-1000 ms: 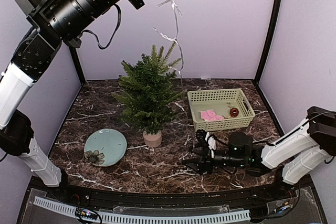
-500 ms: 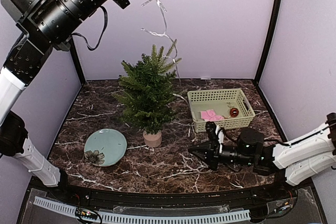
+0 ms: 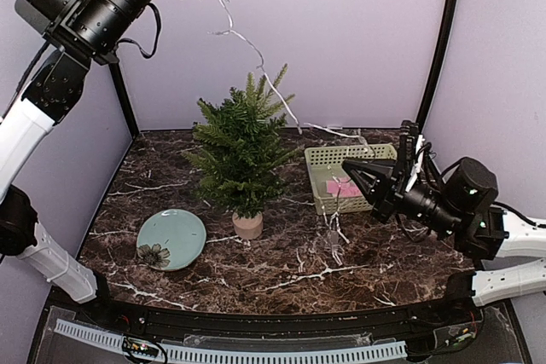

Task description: Decorate the small christmas tree

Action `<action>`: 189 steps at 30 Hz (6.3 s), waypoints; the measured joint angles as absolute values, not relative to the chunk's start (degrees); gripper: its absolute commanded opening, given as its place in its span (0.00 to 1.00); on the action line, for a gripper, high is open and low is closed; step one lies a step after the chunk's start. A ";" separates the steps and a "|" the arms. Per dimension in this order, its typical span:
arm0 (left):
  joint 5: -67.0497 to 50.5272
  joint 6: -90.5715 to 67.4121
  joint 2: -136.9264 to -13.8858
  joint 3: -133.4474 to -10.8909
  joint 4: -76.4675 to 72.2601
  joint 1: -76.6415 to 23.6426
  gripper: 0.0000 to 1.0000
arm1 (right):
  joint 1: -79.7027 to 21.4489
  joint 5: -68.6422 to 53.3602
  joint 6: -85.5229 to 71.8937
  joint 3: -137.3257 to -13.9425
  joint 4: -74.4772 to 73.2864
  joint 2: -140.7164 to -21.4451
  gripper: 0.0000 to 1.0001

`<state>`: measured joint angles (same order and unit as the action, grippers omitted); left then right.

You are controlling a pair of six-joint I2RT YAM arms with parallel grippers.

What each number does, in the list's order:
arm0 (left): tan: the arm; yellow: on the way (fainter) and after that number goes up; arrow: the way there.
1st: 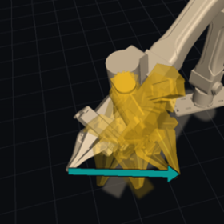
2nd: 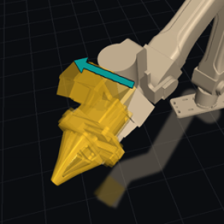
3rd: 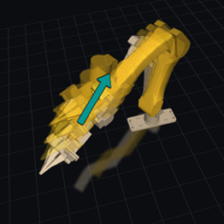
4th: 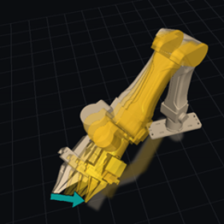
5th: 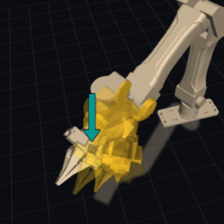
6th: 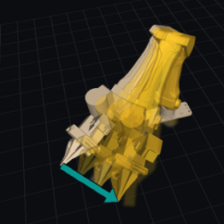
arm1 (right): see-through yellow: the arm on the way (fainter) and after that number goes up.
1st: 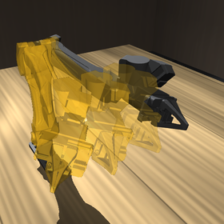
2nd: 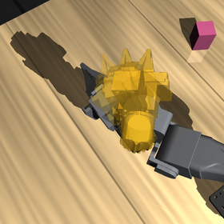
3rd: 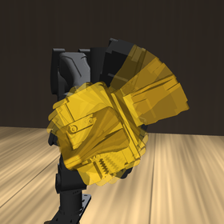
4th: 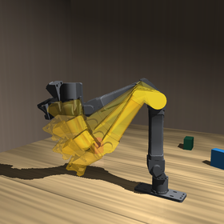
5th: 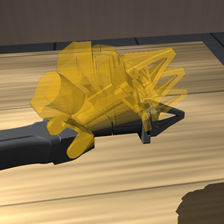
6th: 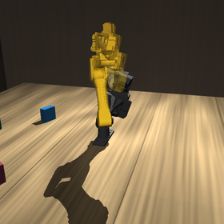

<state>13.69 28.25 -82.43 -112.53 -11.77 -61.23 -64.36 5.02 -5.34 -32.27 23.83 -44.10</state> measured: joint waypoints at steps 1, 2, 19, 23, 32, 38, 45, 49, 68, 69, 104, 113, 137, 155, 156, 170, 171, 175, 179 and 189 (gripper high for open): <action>13.28 27.62 -83.07 -113.36 -12.27 -59.86 0.00 | -64.34 5.93 -4.95 -32.91 23.14 -44.23 0.00; 12.86 26.83 -83.70 -114.15 -12.64 -58.37 0.00 | -64.25 7.14 -4.58 -33.56 22.24 -44.31 0.00; 11.84 15.64 -100.51 -123.72 -20.93 -38.72 0.00 | -51.37 22.11 -3.97 -46.48 22.15 -52.47 0.00; 12.45 13.47 -101.25 -121.47 -21.69 -35.73 0.00 | -48.73 23.33 -5.13 -50.68 22.55 -58.06 0.00; 14.63 13.13 -86.87 -94.50 -25.30 -34.48 0.00 | -47.44 21.45 -7.38 -53.93 18.81 -65.45 0.00; 13.87 11.75 -72.49 -80.58 -27.00 -34.50 0.00 | -47.33 16.82 -8.27 -54.92 16.51 -66.76 0.00; 8.51 8.05 -64.18 -79.61 -22.20 -34.50 0.00 | -47.31 12.53 -8.67 -57.76 14.24 -67.05 0.00; 5.93 6.81 -60.73 -76.60 -18.46 -34.50 0.00 | -47.31 10.61 -8.67 -58.46 12.80 -67.51 0.00; -16.64 9.96 -57.82 -72.20 0.56 -41.91 0.00 | -47.31 3.86 -9.15 -58.50 10.17 -69.41 0.00; -17.10 10.85 -57.91 -72.25 1.50 -43.35 0.00 | -47.31 3.62 -9.15 -58.50 10.17 -69.56 0.00; -14.11 32.67 -77.52 -91.74 21.82 -51.29 0.03 | -47.70 0.99 -9.76 -58.50 9.96 -71.05 0.00; -12.73 33.74 -78.74 -91.02 24.60 -51.37 0.26 | -47.75 0.86 -10.00 -58.50 9.56 -71.05 0.00; -13.30 29.10 -70.02 -89.89 18.81 -53.06 0.63 | -48.12 -1.56 -11.75 -53.84 9.32 -70.43 0.16; -6.48 30.92 -67.26 -78.13 8.71 -57.76 0.67 | -48.40 -1.89 -13.85 -39.83 6.61 -56.36 0.73; -6.44 30.83 -67.05 -77.65 8.49 -57.76 0.68 | -48.38 -1.72 -13.85 -38.41 6.02 -55.05 0.71; -6.33 27.31 -61.93 -74.08 6.22 -57.76 0.68 | -54.00 8.23 -14.52 -27.31 2.66 -61.73 0.60; -6.31 27.03 -61.63 -73.84 5.91 -57.76 0.68 | -54.33 9.28 -15.14 -27.31 2.39 -63.68 0.63; -5.91 26.15 -60.29 -71.99 5.23 -57.76 0.67 | -54.50 12.14 -17.82 -26.74 2.48 -65.54 0.67; -5.26 25.34 -59.72 -70.11 5.21 -57.76 0.67 | -53.89 14.06 -19.31 -25.78 4.05 -65.39 0.62; -4.32 24.43 -59.16 -68.88 4.99 -57.76 0.66 | -49.76 11.18 -21.65 -26.02 8.16 -74.26 0.13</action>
